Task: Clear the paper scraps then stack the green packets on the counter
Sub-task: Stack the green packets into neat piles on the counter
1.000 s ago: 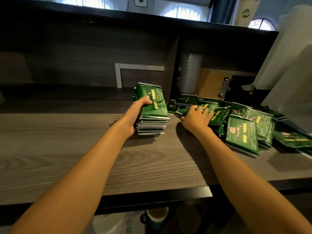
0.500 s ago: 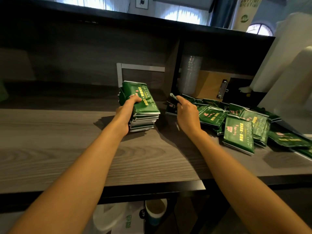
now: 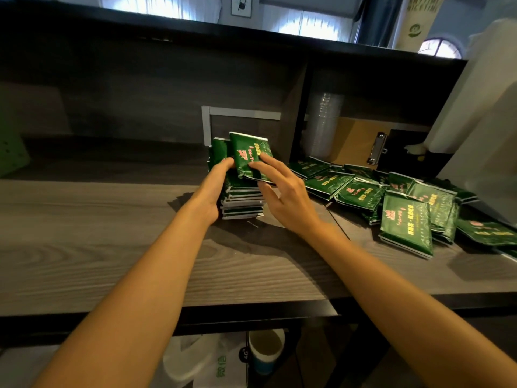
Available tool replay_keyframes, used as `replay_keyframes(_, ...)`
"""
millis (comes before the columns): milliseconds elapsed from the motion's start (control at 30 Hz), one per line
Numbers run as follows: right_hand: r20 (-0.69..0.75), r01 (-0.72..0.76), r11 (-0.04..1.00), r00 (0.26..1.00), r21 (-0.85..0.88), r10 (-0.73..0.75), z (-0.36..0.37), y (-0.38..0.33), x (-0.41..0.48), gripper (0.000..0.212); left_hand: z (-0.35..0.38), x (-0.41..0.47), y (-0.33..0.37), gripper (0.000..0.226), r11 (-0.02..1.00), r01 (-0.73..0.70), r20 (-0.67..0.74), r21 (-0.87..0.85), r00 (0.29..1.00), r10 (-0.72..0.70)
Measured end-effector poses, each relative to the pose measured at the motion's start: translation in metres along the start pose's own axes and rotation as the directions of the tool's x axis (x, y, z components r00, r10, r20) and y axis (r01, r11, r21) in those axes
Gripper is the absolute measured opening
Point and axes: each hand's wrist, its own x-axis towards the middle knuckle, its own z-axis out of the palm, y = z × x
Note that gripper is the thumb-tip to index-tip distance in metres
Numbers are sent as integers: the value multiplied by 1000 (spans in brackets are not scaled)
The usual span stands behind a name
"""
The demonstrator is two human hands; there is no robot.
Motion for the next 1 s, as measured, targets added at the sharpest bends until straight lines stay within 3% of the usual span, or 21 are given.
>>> replay_keyframes(167, 69, -74, 990, 995, 123, 66, -7, -4, -2, 40, -2, 1, 3, 58, 1000, -19, 95, 5, 995, 19)
replay_keyframes(333, -49, -136, 944, 986, 302, 157, -9, -11, 2, 38, -1, -3, 3, 35, 997, -38, 104, 63, 994, 32)
replay_keyframes(433, -25, -370, 736, 885, 567, 465, -17, -15, 9, 55, 0, -4, 5, 20, 998, -69, 105, 11, 992, 67)
replay_keyframes(500, 164, -540, 521, 782, 662, 601, -23, -6, 13, 80, 0, -4, 6, 29, 992, -129, 122, 6, 984, 127)
replay_keyframes(567, 395, -642, 342, 724, 686, 565, -28, 7, 11, 98, -3, -2, 4, 64, 979, -192, 141, 65, 973, 181)
replay_keyframes(633, 525, -685, 268, 706, 677, 475, -30, 12, 6, 97, -5, -3, 3, 83, 959, -238, 222, 151, 954, 201)
replay_keyframes(767, 591, -711, 385, 703, 588, 396, -27, 9, 3, 71, -5, -11, 2, 94, 934, -249, 391, 254, 910, 137)
replay_keyframes(1000, 620, -700, 390, 712, 598, 330, -23, 14, 2, 91, 1, -15, -2, 110, 837, -455, 375, 303, 865, 335)
